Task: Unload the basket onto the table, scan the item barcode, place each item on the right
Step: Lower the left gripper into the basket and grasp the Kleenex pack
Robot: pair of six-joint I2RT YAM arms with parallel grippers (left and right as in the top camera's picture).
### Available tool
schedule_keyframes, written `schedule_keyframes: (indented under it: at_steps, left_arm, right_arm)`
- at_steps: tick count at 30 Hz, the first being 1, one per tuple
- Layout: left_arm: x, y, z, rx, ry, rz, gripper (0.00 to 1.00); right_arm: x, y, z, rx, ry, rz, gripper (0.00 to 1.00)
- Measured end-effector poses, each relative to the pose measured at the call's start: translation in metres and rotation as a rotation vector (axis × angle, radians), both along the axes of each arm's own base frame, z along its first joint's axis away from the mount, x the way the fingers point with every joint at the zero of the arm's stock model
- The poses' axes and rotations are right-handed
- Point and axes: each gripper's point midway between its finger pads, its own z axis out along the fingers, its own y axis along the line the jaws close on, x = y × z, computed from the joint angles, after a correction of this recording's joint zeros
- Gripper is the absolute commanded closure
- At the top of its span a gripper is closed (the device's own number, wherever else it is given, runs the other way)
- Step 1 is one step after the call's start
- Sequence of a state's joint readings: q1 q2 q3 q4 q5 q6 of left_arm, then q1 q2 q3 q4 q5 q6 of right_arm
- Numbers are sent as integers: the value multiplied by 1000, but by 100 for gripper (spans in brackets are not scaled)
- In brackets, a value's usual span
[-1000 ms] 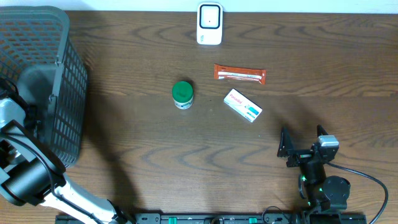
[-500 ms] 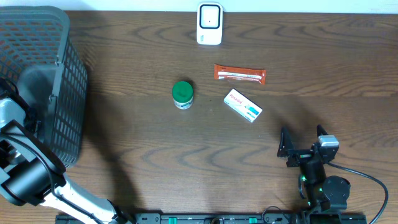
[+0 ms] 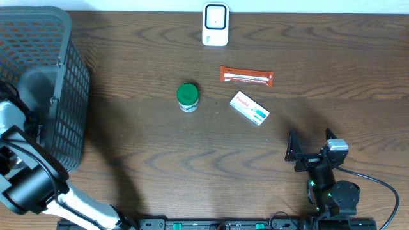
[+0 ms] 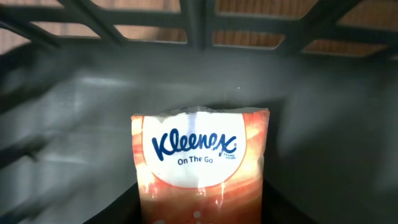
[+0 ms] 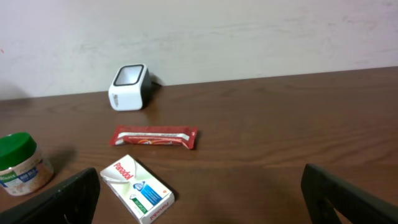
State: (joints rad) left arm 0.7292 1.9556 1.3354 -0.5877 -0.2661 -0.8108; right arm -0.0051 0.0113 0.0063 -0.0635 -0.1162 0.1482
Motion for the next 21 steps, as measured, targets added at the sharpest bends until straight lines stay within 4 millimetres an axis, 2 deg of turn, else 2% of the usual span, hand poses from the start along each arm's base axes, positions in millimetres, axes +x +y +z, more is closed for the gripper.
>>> schedule_keyframes:
  at_steps: [3,12,16,21]
  left_arm:
    - [0,-1,16,16,-21,-1,54]
    - [0,-8,81,80,-141,-13,54]
    - [9,-17,113,89,-256,-44,54]
    - [17,-37,165,103,-427,-105,53]
  right_arm:
    - [0,0,0,0,0,0,1]
    - [0,0,0,0,0,0,1]
    - [0,0,0,0,0,0,1]
    - [0,0,0,0,0,0,1]
